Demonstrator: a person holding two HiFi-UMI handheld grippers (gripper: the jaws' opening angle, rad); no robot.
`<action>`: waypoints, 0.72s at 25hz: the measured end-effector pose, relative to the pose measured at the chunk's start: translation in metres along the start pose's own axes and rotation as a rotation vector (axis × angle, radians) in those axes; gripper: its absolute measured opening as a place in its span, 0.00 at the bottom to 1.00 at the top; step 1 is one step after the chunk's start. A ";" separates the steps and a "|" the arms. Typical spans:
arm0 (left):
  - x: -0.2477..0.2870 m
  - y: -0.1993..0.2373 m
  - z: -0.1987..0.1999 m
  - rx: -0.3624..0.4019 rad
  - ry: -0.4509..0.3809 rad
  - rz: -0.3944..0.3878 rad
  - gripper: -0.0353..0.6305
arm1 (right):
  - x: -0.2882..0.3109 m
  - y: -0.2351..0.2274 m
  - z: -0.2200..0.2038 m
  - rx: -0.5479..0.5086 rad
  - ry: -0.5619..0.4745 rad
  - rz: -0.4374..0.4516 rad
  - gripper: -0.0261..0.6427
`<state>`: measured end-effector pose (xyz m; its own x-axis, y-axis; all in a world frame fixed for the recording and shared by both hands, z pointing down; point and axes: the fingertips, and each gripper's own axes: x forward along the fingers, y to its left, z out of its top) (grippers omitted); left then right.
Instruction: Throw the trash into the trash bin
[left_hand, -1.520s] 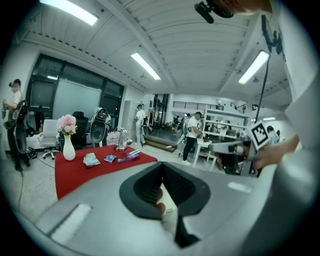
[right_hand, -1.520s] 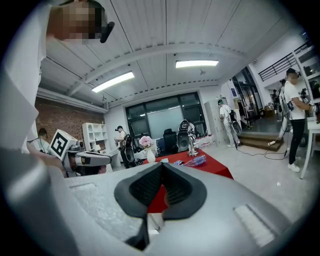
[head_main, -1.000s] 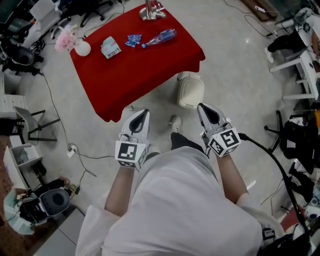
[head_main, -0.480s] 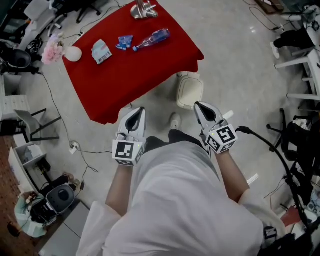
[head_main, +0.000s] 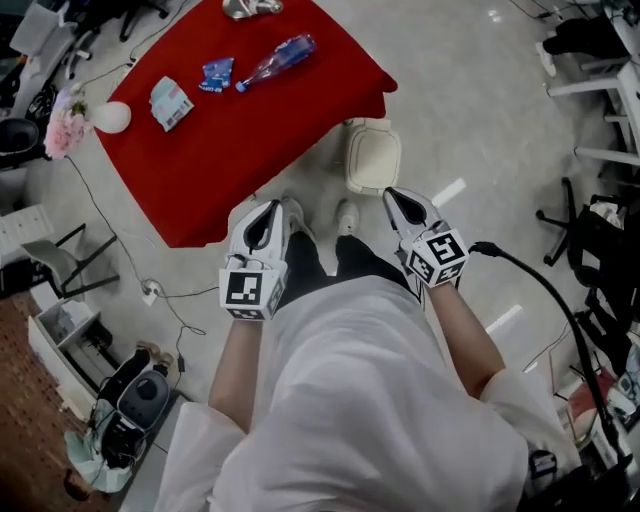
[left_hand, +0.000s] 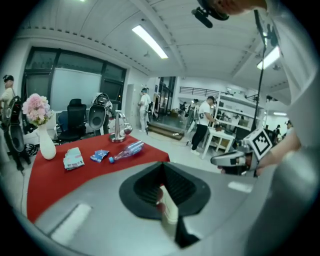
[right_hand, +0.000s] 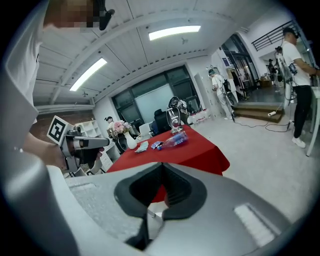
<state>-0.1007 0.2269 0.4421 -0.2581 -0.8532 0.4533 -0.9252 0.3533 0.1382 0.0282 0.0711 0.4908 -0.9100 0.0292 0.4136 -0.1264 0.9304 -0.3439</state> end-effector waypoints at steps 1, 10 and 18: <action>0.007 0.004 -0.005 -0.001 0.009 -0.006 0.06 | 0.005 -0.004 -0.005 0.006 0.003 -0.010 0.04; 0.079 0.027 -0.086 -0.006 0.147 -0.068 0.06 | 0.039 -0.051 -0.083 0.085 0.073 -0.145 0.04; 0.142 0.022 -0.172 -0.023 0.236 -0.118 0.06 | 0.071 -0.106 -0.190 0.193 0.153 -0.244 0.04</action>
<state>-0.1096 0.1797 0.6604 -0.0739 -0.7766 0.6256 -0.9379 0.2674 0.2211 0.0524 0.0438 0.7167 -0.7762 -0.1175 0.6195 -0.4184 0.8310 -0.3665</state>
